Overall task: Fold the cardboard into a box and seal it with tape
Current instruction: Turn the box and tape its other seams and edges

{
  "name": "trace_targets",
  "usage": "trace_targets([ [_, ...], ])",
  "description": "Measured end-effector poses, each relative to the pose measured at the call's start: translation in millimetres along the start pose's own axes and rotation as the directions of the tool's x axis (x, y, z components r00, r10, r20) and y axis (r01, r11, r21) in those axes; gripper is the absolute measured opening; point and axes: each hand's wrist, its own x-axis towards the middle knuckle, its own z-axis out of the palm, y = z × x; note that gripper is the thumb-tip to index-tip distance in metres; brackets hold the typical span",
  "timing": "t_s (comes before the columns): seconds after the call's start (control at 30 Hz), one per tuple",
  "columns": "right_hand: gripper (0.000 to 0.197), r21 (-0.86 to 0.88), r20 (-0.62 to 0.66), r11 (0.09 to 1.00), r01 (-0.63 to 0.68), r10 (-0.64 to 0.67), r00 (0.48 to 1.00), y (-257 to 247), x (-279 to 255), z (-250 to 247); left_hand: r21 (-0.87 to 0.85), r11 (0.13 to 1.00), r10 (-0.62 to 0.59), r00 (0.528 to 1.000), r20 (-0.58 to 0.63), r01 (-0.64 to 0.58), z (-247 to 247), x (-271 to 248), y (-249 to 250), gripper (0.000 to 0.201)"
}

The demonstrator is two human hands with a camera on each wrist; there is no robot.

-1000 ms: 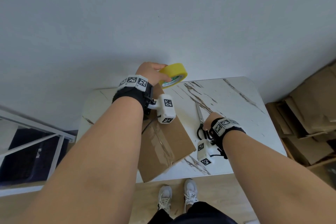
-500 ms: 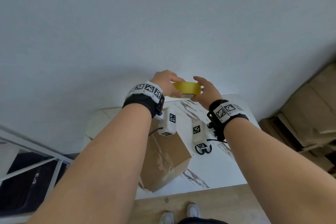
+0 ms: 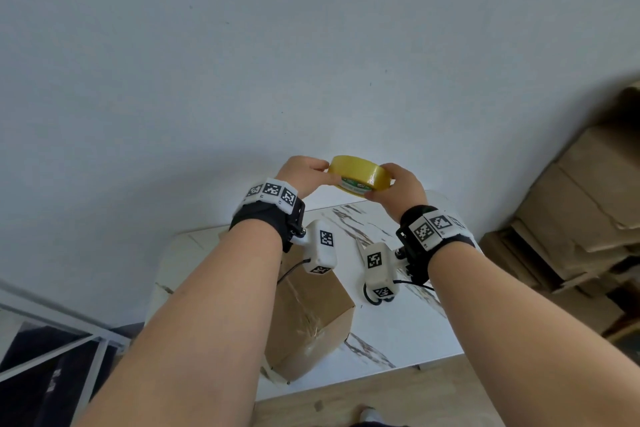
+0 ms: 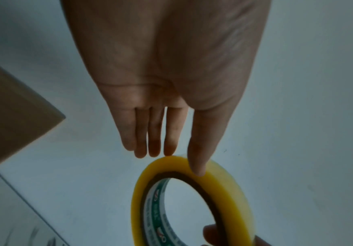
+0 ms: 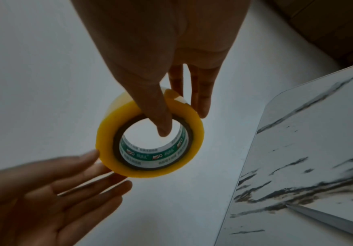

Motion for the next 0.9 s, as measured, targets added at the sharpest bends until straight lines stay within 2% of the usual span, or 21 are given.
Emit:
trace_targets([
  [0.1,0.043,0.002,-0.021,1.0,-0.014,0.014,1.0,2,-3,-1,-0.113,0.993,0.026,0.998,-0.062,-0.033,5,-1,6,0.044],
  [0.3,0.046,-0.002,-0.064,0.999,-0.053,0.053,0.997,3,-7,3,-0.044,0.994,0.094,0.983,-0.157,-0.102,17,2,8,0.036],
  [0.5,0.045,-0.028,-0.082,0.997,-0.07,0.068,0.994,5,-8,6,-0.033,0.993,0.106,0.977,-0.185,-0.114,23,4,6,0.033],
  [0.67,0.047,-0.04,-0.112,0.996,-0.083,0.078,0.991,6,-11,7,0.042,0.99,0.137,0.973,-0.184,-0.131,25,7,11,0.029],
  [0.77,0.044,-0.047,-0.113,0.996,-0.08,0.074,0.991,10,-14,8,0.037,0.994,0.108,0.981,-0.16,-0.104,27,8,12,0.029],
  [0.9,0.044,-0.041,-0.108,0.997,-0.067,0.062,0.992,15,-15,3,-0.082,0.995,0.044,0.982,-0.185,-0.06,31,12,9,0.017],
])
